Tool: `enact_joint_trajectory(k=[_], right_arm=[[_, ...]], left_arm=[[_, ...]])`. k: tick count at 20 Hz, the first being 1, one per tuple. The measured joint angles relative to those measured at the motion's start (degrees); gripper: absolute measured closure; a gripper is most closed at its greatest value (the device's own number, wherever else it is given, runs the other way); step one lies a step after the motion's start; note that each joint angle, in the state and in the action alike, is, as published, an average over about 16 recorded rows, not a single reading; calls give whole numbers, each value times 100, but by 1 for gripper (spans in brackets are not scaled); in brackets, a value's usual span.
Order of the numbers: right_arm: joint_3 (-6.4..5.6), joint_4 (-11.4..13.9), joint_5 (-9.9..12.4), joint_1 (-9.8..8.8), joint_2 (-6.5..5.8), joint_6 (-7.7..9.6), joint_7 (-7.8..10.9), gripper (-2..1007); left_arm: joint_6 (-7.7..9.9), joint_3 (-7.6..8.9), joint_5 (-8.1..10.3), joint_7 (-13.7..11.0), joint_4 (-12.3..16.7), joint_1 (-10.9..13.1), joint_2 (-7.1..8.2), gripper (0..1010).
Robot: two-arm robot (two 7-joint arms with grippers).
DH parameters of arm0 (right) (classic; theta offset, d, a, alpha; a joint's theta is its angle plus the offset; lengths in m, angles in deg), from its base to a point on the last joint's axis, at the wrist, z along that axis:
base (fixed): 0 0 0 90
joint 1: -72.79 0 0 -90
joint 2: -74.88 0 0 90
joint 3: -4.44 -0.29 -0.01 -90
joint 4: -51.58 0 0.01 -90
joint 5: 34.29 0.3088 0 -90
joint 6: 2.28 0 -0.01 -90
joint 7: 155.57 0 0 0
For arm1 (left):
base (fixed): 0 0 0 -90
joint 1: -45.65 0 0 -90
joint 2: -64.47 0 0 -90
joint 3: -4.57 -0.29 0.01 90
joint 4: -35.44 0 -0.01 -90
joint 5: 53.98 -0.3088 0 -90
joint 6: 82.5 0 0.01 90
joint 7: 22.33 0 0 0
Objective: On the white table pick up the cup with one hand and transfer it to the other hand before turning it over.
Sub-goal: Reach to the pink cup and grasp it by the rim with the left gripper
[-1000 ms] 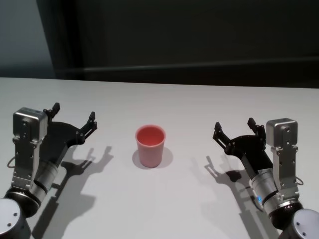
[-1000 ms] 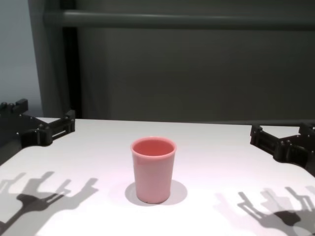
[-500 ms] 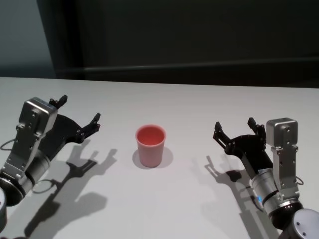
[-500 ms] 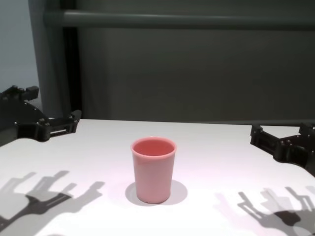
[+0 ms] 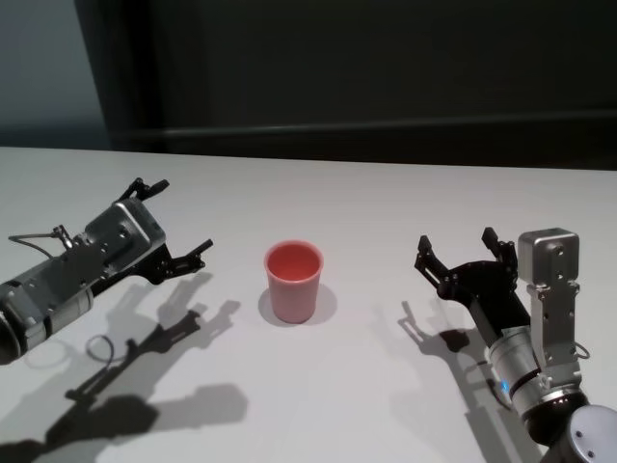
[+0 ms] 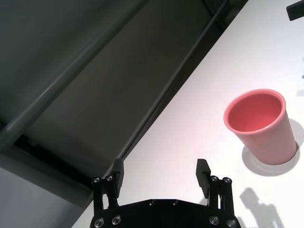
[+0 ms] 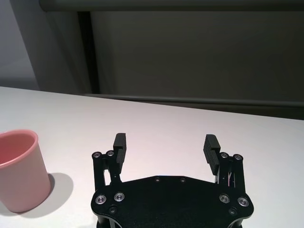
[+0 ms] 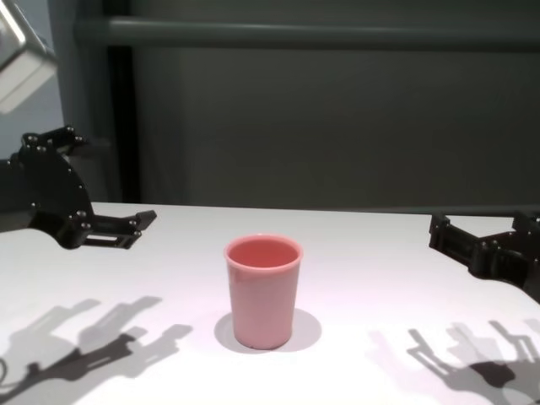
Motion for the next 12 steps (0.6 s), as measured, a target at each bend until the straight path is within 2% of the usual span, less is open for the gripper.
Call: enact_joint_trajectory(k=[5, 12], right_arm=[[0, 0, 0, 0, 0, 0, 0, 4], [0, 0, 0, 0, 0, 0, 0, 4]], left_arm=[[-41, -244, -202, -488, 152, -300, 445, 9], [-107, -578, -332, -1131, 306, -804, 909, 9]])
